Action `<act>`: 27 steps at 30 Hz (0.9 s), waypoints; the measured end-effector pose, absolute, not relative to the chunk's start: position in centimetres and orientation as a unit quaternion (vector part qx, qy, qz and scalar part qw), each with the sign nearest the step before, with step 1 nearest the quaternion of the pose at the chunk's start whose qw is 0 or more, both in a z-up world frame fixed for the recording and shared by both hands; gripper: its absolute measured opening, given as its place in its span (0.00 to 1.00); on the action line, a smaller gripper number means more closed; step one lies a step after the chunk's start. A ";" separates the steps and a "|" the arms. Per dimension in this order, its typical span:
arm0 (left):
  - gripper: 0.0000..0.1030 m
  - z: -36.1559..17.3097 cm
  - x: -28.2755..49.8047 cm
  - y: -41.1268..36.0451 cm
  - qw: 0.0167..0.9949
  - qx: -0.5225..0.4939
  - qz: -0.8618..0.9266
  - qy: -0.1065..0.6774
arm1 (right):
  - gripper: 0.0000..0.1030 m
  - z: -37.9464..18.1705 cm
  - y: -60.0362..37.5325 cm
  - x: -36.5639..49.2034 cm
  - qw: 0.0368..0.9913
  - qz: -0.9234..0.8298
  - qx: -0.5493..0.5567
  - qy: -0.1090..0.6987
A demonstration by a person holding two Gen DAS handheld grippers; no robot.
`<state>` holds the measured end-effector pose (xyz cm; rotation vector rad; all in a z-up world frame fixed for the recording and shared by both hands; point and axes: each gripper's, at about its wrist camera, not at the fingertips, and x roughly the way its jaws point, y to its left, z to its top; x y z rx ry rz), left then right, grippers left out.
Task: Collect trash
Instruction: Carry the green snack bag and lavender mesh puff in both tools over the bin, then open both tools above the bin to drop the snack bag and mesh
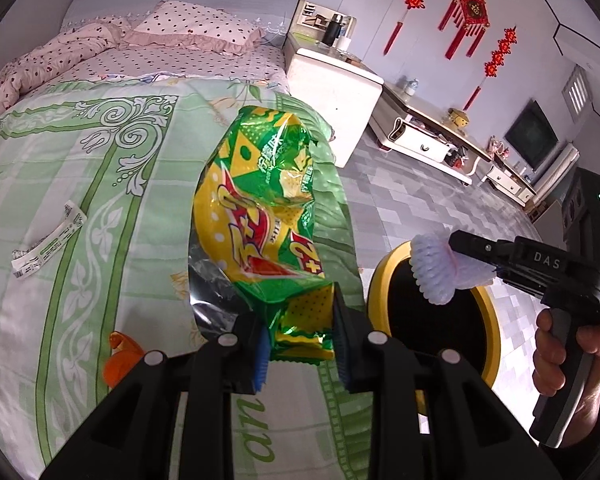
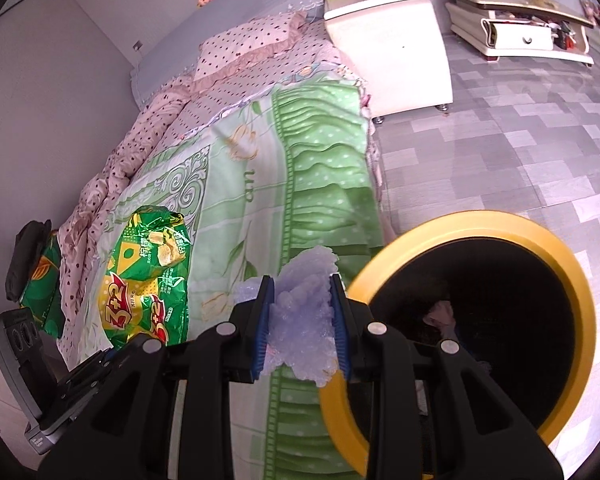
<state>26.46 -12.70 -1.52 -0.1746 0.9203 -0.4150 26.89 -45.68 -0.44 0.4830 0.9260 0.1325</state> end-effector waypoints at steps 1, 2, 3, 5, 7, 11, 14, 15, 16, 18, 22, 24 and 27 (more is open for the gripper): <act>0.24 -1.5 26.5 -13.2 0.871 -0.082 -0.202 0.441 | 0.26 -0.4 -46.2 26.7 0.865 0.060 0.233 0.441; 0.24 -1.4 26.4 -13.8 0.869 -0.082 -0.207 0.442 | 0.26 -0.5 -46.8 26.4 0.865 0.056 0.235 0.440; 0.24 -1.3 26.4 -14.5 0.867 -0.082 -0.214 0.443 | 0.26 -0.5 -47.4 26.2 0.865 0.052 0.237 0.439; 0.24 -1.3 26.3 -15.8 0.864 -0.079 -0.224 0.444 | 0.26 -0.6 -48.7 25.6 0.866 0.044 0.240 0.437; 0.24 -1.3 26.1 -17.5 0.861 -0.071 -0.236 0.445 | 0.26 -0.8 -50.0 25.1 0.866 0.036 0.244 0.435; 0.24 -1.8 25.9 -20.5 0.852 -0.060 -0.257 0.452 | 0.26 -1.3 -52.2 24.4 0.865 0.019 0.251 0.434; 0.24 -2.4 25.7 -22.6 0.848 -0.048 -0.267 0.455 | 0.26 -1.7 -53.8 24.0 0.863 0.010 0.256 0.435; 0.24 -2.6 25.6 -23.2 0.846 -0.045 -0.270 0.457 | 0.26 -2.0 -54.3 23.8 0.863 0.006 0.258 0.435; 0.24 -2.8 25.5 -23.7 0.844 -0.044 -0.273 0.459 | 0.26 -2.1 -54.7 23.7 0.863 0.002 0.258 0.435; 0.24 -3.2 25.4 -24.8 0.841 -0.040 -0.279 0.463 | 0.26 -2.4 -55.4 23.6 0.862 -0.007 0.258 0.436; 0.24 -3.8 25.2 -26.6 0.833 -0.038 -0.290 0.470 | 0.27 -2.9 -56.6 23.2 0.865 -0.026 0.254 0.433; 0.24 -4.2 25.1 -27.0 0.832 -0.033 -0.292 0.471 | 0.27 -3.2 -57.0 23.1 0.864 -0.032 0.255 0.433; 0.25 -4.5 24.9 -27.5 0.829 -0.030 -0.300 0.471 | 0.28 -3.6 -57.6 23.1 0.863 -0.036 0.256 0.433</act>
